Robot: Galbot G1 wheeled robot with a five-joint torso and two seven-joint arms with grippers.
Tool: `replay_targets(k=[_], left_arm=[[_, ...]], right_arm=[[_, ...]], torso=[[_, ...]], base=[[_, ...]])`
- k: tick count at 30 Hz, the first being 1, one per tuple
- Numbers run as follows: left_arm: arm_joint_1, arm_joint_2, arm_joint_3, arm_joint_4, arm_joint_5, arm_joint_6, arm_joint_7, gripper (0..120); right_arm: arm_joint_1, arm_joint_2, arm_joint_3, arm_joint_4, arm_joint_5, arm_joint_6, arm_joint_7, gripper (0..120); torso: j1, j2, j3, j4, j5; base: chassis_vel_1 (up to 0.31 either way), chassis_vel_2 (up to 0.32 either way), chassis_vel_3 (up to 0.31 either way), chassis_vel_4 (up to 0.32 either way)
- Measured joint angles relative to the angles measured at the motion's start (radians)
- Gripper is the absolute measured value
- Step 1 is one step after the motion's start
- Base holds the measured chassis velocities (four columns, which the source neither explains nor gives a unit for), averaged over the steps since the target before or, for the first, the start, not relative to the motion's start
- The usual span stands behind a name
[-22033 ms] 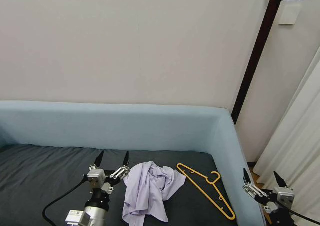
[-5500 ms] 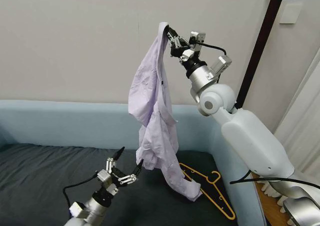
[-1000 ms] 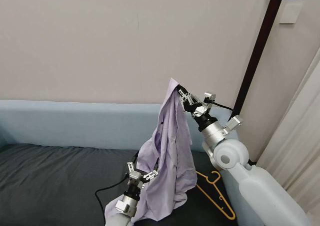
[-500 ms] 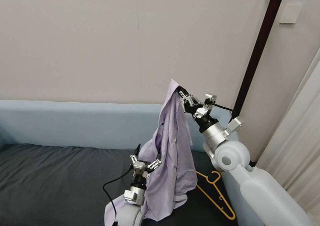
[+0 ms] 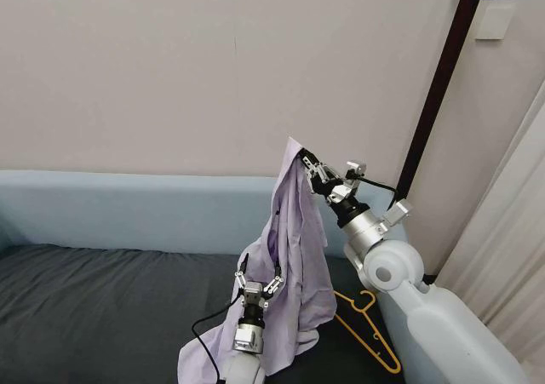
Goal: Pick up the clothes from the sofa and hang them on the clothes hanger.
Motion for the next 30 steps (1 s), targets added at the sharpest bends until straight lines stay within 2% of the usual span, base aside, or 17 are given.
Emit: replay_targets(k=[3, 5, 6, 8, 9, 13, 14, 20, 25, 27, 29, 30], left_arm=[[0.014, 0.008, 0.001, -0.003, 0.002, -0.004, 0.000, 61], [0.017, 0.009, 0.001, -0.004, 0.003, -0.005, 0.000, 57], [0.022, 0.011, 0.000, -0.004, 0.004, -0.010, 0.000, 51], [0.028, 0.013, -0.001, -0.006, 0.008, -0.015, 0.000, 44], [0.028, 0.013, -0.001, -0.006, 0.008, -0.015, 0.000, 44], [0.070, 0.034, 0.002, -0.042, 0.012, -0.025, 0.001, 25], [0.070, 0.034, 0.002, -0.042, 0.012, -0.025, 0.001, 25], [0.076, 0.063, -0.004, -0.060, -0.009, -0.041, 0.010, 1], [0.093, 0.108, -0.009, -0.103, -0.052, -0.048, 0.024, 0], [0.113, 0.156, -0.014, -0.158, -0.098, -0.052, 0.054, 0], [0.127, 0.231, -0.027, -0.245, -0.189, -0.053, 0.125, 0], [0.127, 0.231, -0.027, -0.245, -0.189, -0.053, 0.125, 0]], right_arm=[[-0.001, -0.001, 0.001, -0.006, -0.002, 0.000, -0.002, 0], [-0.001, 0.000, 0.001, -0.008, -0.003, 0.000, -0.002, 0], [-0.001, 0.001, 0.000, -0.011, -0.005, 0.000, -0.003, 0], [-0.001, 0.003, -0.002, -0.015, -0.007, 0.000, -0.004, 0], [-0.001, 0.003, -0.002, -0.015, -0.007, 0.000, -0.004, 0], [0.003, 0.010, -0.009, -0.035, -0.016, 0.003, -0.006, 0], [0.003, 0.010, -0.009, -0.035, -0.016, 0.003, -0.006, 0], [0.009, 0.017, -0.015, -0.052, -0.019, 0.007, -0.006, 0], [0.015, 0.019, -0.016, -0.068, -0.023, 0.010, -0.006, 0], [0.019, 0.019, -0.016, -0.080, -0.025, 0.014, -0.003, 0], [0.025, 0.016, -0.015, -0.091, -0.027, 0.017, 0.003, 0], [0.025, 0.016, -0.015, -0.091, -0.027, 0.017, 0.003, 0]], torso=[[0.000, 0.000, 0.000, 0.0001, 0.0000], [0.000, 0.000, 0.000, 0.0000, 0.0000], [0.000, 0.000, 0.000, 0.0000, -0.0001], [0.000, 0.000, 0.000, 0.0000, -0.0001], [0.000, 0.000, 0.000, 0.0000, -0.0001], [0.000, 0.000, 0.000, 0.0001, -0.0001], [0.000, 0.000, 0.000, 0.0001, -0.0001], [0.000, 0.000, 0.000, 0.0000, -0.0003], [0.000, 0.000, 0.000, 0.0000, -0.0003], [0.000, 0.000, 0.000, -0.0001, -0.0005], [0.000, 0.000, 0.000, 0.0003, -0.0006], [0.000, 0.000, 0.000, 0.0003, -0.0006]], base=[[0.000, 0.000, 0.000, 0.000], [0.000, 0.000, 0.000, 0.000], [0.000, 0.000, 0.000, 0.000], [0.000, 0.000, 0.000, 0.000], [0.000, 0.000, 0.000, 0.000], [0.000, 0.000, 0.000, 0.000], [0.000, 0.000, 0.000, 0.000], [0.000, 0.000, 0.000, 0.000], [0.000, 0.000, 0.000, 0.000], [0.000, 0.000, 0.000, 0.000], [0.000, 0.000, 0.000, 0.000], [0.000, 0.000, 0.000, 0.000]])
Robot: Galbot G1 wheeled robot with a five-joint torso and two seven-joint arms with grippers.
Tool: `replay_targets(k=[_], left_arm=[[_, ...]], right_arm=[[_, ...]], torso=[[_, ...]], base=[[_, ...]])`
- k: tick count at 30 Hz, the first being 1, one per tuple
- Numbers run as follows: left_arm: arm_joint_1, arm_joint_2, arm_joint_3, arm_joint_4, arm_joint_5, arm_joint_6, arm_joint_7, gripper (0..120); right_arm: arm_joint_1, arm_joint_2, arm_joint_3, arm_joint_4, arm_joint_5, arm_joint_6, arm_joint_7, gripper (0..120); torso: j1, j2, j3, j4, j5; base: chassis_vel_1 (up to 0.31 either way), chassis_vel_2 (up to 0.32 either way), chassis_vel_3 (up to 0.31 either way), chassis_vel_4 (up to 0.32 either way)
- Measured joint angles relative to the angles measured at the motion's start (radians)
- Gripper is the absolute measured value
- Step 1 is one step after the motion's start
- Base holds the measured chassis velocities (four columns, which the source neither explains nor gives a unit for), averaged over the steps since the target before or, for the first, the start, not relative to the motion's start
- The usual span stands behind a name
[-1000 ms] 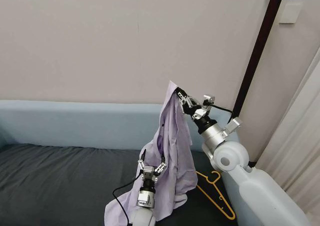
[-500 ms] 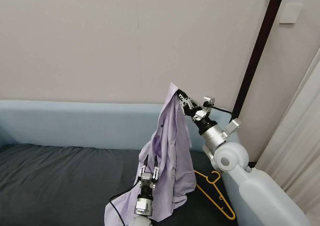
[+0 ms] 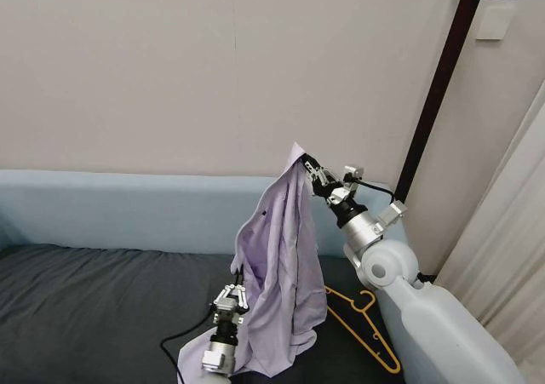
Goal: Pick up the clothes from the sofa and hang them on the clothes hanger.
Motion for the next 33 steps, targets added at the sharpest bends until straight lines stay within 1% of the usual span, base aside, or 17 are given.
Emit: replay_targets(k=[1, 2, 5, 6, 9, 11, 13, 15, 17, 19, 21, 23, 26, 28, 30, 32, 33], left_arm=[[0.000, 0.041, -0.008, -0.043, -0.054, 0.001, 0.036, 0], [-0.012, 0.117, -0.026, -0.122, -0.174, 0.016, 0.109, 0], [-0.093, 0.312, -0.066, -0.275, -0.442, 0.091, 0.258, 0], [-0.093, 0.312, -0.066, -0.275, -0.442, 0.091, 0.258, 0], [-0.229, 0.489, -0.087, -0.332, -0.639, 0.178, 0.366, 0], [-0.247, 0.505, -0.087, -0.332, -0.657, 0.187, 0.377, 0], [-0.379, 0.605, -0.077, -0.321, -0.771, 0.245, 0.435, 0], [-0.418, 0.634, -0.075, -0.320, -0.803, 0.265, 0.445, 0], [-0.490, 0.699, -0.073, -0.329, -0.857, 0.313, 0.448, 0], [-0.516, 0.750, -0.091, -0.356, -0.879, 0.365, 0.434, 0], [-0.516, 0.756, -0.096, -0.360, -0.880, 0.371, 0.434, 0], [-0.477, 0.800, -0.144, -0.391, -0.866, 0.422, 0.447, 0], [-0.426, 0.812, -0.166, -0.401, -0.829, 0.445, 0.485, 0], [-0.389, 0.805, -0.168, -0.383, -0.755, 0.462, 0.559, 0], [-0.381, 0.779, -0.147, -0.339, -0.662, 0.473, 0.660, 0], [-0.367, 0.746, -0.137, -0.296, -0.561, 0.475, 0.788, 0], [-0.367, 0.746, -0.137, -0.296, -0.561, 0.475, 0.788, 0]], right_arm=[[0.003, -0.004, 0.002, -0.006, -0.002, 0.001, 0.005, 0], [0.009, -0.011, 0.007, -0.014, -0.007, 0.001, 0.017, 0], [0.026, -0.022, 0.024, -0.023, -0.012, -0.006, 0.038, 0], [0.026, -0.022, 0.024, -0.023, -0.012, -0.006, 0.038, 0], [0.049, -0.025, 0.038, -0.020, -0.008, -0.010, 0.052, 0], [0.052, -0.025, 0.040, -0.018, -0.007, -0.010, 0.052, 0], [0.071, -0.039, 0.054, 0.007, 0.001, -0.011, 0.053, 0], [0.079, -0.048, 0.059, 0.022, 0.008, -0.011, 0.053, 0], [0.098, -0.075, 0.072, 0.063, 0.027, -0.011, 0.052, 0], [0.107, -0.111, 0.090, 0.126, 0.055, -0.022, 0.060, 0], [0.108, -0.115, 0.092, 0.133, 0.057, -0.023, 0.063, 0], [0.085, -0.181, 0.117, 0.233, 0.062, -0.077, 0.120, 0], [0.032, -0.231, 0.130, 0.292, 0.023, -0.140, 0.173, 0], [-0.057, -0.281, 0.150, 0.347, -0.077, -0.217, 0.224, 0], [-0.190, -0.313, 0.182, 0.391, -0.207, -0.268, 0.253, 0], [-0.337, -0.312, 0.186, 0.402, -0.308, -0.311, 0.263, 0], [-0.337, -0.312, 0.186, 0.402, -0.308, -0.311, 0.263, 0]], torso=[[0.000, 0.000, 0.000, 0.0000, 0.0000], [0.000, 0.000, 0.000, 0.0001, 0.0000], [0.000, 0.000, 0.000, -0.0004, 0.0001], [0.000, 0.000, 0.000, -0.0004, 0.0001], [0.000, 0.000, 0.000, -0.0001, 0.0003], [0.000, 0.000, 0.000, -0.0002, 0.0003], [0.000, 0.000, 0.000, -0.0004, 0.0001], [0.000, 0.000, 0.000, -0.0006, 0.0001], [0.000, 0.000, 0.000, -0.0005, 0.0005], [0.000, 0.000, 0.000, -0.0004, 0.0004], [0.000, 0.000, 0.000, -0.0002, 0.0005], [0.000, 0.000, 0.000, 0.0001, 0.0004], [0.000, 0.000, 0.000, -0.0001, 0.0002], [0.000, 0.000, 0.000, 0.0001, 0.0009], [0.000, 0.000, 0.000, -0.0005, -0.0003], [0.000, 0.000, 0.000, -0.0012, 0.0013], [0.000, 0.000, 0.000, -0.0012, 0.0013]], base=[[0.000, 0.000, 0.000, 0.000], [0.000, 0.000, 0.000, 0.000], [0.000, 0.000, 0.000, 0.000], [0.000, 0.000, 0.000, 0.000], [0.000, 0.000, 0.000, 0.000], [0.000, 0.000, 0.000, 0.000], [0.000, 0.000, 0.000, 0.000], [0.000, 0.000, 0.000, 0.000], [0.000, 0.000, 0.000, 0.000], [0.000, 0.000, 0.000, 0.000], [0.000, 0.000, 0.000, 0.000], [0.000, 0.000, 0.000, 0.000], [0.000, 0.000, 0.000, 0.000], [0.000, 0.000, 0.000, 0.000], [0.000, 0.000, 0.000, 0.000], [0.000, 0.000, 0.000, 0.000], [0.000, 0.000, 0.000, 0.000]])
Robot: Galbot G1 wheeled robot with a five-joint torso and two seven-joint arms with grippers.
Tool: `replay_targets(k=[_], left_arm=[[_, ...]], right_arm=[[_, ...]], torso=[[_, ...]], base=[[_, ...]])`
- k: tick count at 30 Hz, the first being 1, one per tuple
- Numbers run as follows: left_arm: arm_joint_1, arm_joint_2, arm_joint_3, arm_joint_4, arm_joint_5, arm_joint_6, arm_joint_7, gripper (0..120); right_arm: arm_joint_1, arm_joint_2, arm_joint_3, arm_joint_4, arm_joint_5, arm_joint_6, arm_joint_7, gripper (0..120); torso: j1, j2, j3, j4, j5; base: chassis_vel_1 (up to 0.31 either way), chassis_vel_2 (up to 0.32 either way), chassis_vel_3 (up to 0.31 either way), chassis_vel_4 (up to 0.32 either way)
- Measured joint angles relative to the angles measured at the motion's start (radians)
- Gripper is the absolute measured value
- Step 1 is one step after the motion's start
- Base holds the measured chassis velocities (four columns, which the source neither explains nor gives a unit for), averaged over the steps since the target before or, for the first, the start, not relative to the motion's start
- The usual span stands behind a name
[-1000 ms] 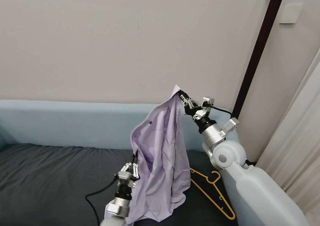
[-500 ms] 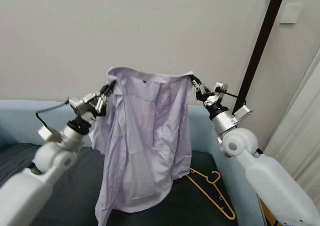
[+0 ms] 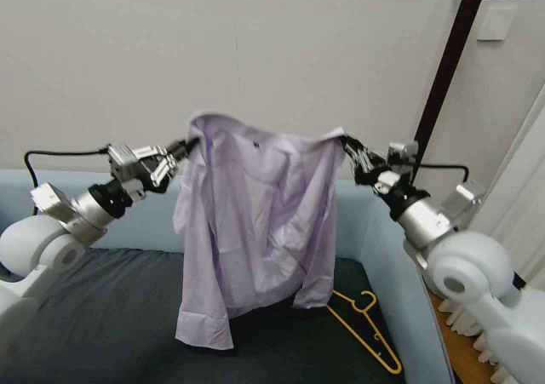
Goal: Pick up the clothes from the sofa and hang them on the clothes hanger.
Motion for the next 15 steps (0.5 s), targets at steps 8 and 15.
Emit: replay_targets(k=[8, 15], left_arm=[[0.112, -0.123, -0.025, 0.117, 0.234, -0.016, 0.143, 0], [0.170, -0.169, -0.063, 0.153, 0.291, -0.016, 0.143, 0]], right_arm=[[-0.223, 0.137, -0.043, -0.142, -0.200, 0.013, -0.114, 0], [-0.225, 0.223, -0.071, -0.246, -0.230, 0.063, -0.186, 0]], torso=[[0.000, 0.000, 0.000, 0.0013, -0.0012], [0.000, 0.000, 0.000, 0.0010, -0.0011]], base=[[0.000, 0.000, 0.000, 0.000], [0.000, 0.000, 0.000, 0.000]])
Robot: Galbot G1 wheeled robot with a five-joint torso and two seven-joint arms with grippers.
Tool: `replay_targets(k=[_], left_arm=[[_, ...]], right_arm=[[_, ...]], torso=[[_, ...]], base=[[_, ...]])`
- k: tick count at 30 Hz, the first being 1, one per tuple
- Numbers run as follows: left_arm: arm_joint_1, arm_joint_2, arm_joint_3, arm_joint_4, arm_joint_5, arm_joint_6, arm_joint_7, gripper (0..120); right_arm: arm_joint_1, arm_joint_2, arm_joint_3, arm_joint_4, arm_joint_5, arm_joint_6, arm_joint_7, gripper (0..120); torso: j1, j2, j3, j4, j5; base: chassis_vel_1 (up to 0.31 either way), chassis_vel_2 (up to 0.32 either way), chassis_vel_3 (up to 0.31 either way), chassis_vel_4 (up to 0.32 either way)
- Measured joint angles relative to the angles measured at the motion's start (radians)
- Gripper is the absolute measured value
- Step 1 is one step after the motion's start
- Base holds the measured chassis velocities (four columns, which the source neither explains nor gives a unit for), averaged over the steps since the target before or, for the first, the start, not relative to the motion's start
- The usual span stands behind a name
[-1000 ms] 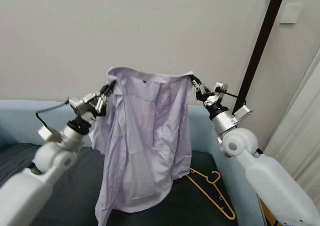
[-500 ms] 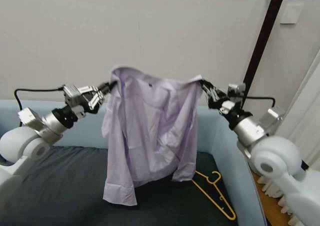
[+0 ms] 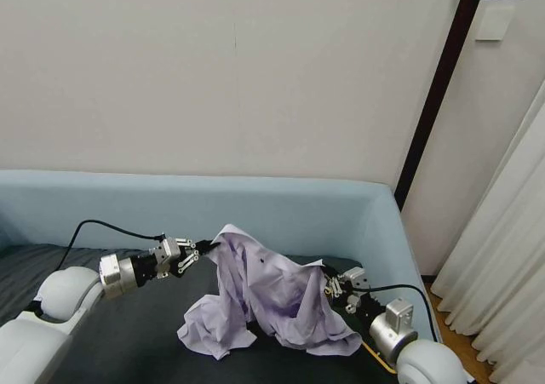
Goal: Pick up the clothes from the sofa and hang them on the clothes hanger.
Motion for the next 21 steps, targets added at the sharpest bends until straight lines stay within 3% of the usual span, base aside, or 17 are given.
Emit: replay_targets(k=[5, 9, 11, 17, 21], left_arm=[[-0.001, 0.000, -0.014, 0.031, 0.038, 0.009, -0.001, 0], [-0.014, 0.012, -0.021, 0.056, 0.053, 0.014, -0.006, 0], [-0.018, 0.014, -0.022, 0.062, 0.055, 0.014, -0.007, 0], [-0.026, 0.021, -0.024, 0.073, 0.056, 0.013, -0.019, 0], [-0.028, 0.028, -0.024, 0.073, 0.052, 0.012, -0.024, 0]], right_arm=[[0.015, 0.056, -0.008, -0.086, 0.021, -0.001, 0.036, 0], [-0.006, 0.076, 0.012, -0.156, 0.099, -0.056, 0.117, 19], [-0.016, 0.072, 0.019, -0.168, 0.105, -0.076, 0.129, 22], [-0.070, 0.042, 0.055, -0.207, 0.082, -0.218, 0.099, 45], [-0.058, 0.046, 0.065, -0.272, 0.031, -0.246, 0.079, 58]], torso=[[0.000, 0.000, 0.000, 0.0001, 0.0002], [0.000, 0.000, 0.000, 0.0000, 0.0003], [0.000, 0.000, 0.000, -0.0002, 0.0004], [0.000, 0.000, 0.000, -0.0004, 0.0003], [0.000, 0.000, 0.000, -0.0002, 0.0003]], base=[[0.000, 0.000, 0.000, 0.000], [0.000, 0.000, 0.000, 0.000], [0.000, 0.000, 0.000, 0.000], [0.000, 0.000, 0.000, 0.000], [0.000, 0.000, 0.000, 0.000]])
